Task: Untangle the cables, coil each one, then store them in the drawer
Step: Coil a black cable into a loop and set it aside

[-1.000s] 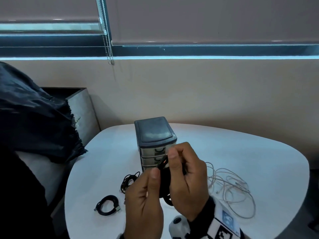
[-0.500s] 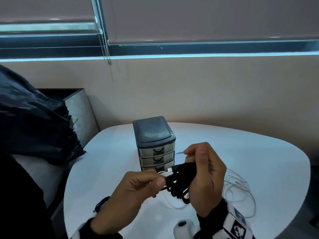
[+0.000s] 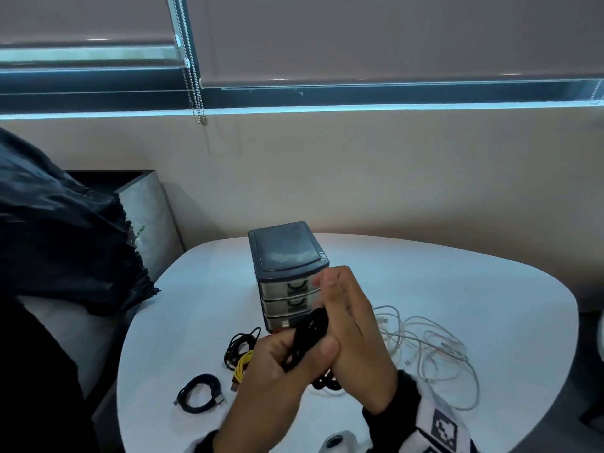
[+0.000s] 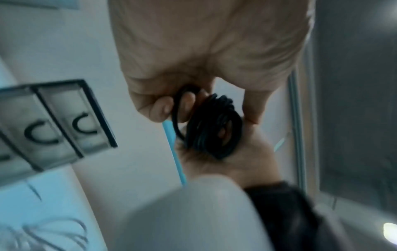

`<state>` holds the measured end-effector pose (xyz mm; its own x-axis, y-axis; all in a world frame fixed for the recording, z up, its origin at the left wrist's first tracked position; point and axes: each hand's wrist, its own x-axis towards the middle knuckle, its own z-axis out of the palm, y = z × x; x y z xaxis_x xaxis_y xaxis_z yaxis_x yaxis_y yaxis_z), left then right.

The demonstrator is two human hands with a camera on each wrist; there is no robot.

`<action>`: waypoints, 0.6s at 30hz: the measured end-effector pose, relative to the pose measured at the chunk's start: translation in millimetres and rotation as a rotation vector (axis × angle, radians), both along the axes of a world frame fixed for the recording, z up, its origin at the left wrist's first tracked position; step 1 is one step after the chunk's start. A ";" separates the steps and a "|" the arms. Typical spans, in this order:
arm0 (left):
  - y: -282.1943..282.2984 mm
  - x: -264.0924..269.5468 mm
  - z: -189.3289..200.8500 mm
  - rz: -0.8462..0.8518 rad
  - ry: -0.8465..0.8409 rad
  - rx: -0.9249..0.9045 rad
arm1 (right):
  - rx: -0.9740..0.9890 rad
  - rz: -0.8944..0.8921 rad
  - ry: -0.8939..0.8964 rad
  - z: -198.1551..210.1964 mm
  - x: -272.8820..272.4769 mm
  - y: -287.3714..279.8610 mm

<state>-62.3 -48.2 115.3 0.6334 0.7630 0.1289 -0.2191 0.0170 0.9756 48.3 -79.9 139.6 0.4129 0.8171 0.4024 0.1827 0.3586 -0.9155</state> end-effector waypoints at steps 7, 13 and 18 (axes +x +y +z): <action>11.2 -6.6 15.0 0.118 -0.149 -0.185 | 0.226 -0.244 -0.664 0.4 12.0 -11.6; 13.8 -11.4 2.2 0.191 0.010 -0.024 | 0.119 -0.183 -0.726 7.8 14.3 -13.7; 19.9 -15.1 0.7 0.178 -0.006 -0.051 | 0.016 -0.104 -0.958 8.5 8.4 -17.2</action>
